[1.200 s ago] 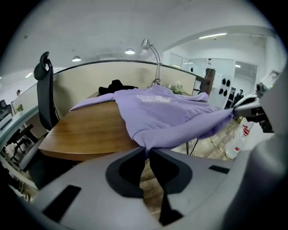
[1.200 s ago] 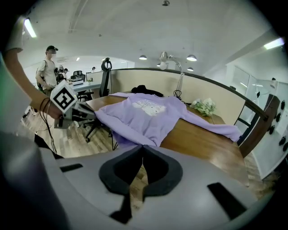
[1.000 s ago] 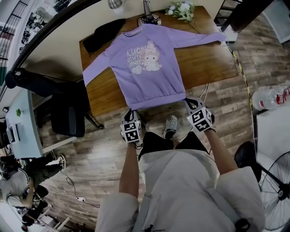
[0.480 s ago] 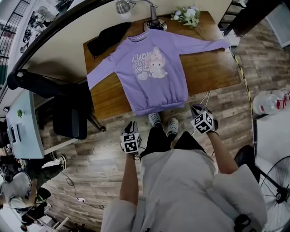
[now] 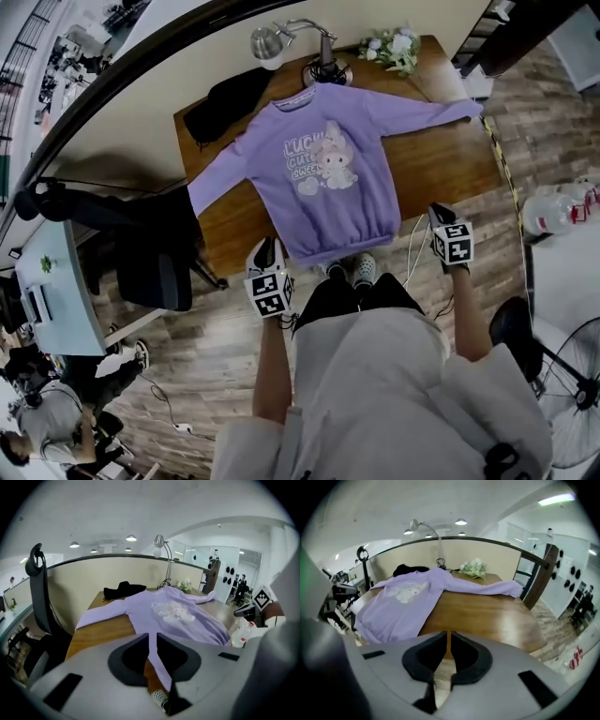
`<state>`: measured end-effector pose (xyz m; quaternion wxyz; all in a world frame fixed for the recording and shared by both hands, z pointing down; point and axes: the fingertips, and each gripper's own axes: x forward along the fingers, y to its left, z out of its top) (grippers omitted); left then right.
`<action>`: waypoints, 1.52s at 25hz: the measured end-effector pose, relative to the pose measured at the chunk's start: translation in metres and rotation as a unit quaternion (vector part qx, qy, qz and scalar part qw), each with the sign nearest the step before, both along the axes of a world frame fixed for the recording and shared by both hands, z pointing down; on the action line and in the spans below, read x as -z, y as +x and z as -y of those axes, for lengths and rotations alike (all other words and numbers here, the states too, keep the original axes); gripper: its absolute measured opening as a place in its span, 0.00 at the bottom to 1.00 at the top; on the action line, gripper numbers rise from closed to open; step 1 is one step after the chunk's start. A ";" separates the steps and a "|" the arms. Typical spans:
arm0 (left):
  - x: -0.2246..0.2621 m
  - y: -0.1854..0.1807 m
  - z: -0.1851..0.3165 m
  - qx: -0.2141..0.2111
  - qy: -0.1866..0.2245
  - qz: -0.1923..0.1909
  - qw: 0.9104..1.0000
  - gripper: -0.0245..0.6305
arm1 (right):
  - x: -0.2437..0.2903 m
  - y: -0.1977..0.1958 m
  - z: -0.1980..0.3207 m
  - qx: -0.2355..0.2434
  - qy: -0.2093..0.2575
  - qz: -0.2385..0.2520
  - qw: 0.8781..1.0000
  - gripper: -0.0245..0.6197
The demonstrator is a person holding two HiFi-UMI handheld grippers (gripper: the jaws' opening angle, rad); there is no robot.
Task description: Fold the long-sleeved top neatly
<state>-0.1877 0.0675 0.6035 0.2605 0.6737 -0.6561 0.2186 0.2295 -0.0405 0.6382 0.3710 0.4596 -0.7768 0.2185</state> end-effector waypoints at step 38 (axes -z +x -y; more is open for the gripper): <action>0.083 0.252 0.234 0.046 0.084 0.006 0.995 0.12 | -0.014 0.153 0.299 -0.300 -0.065 0.403 0.862 0.58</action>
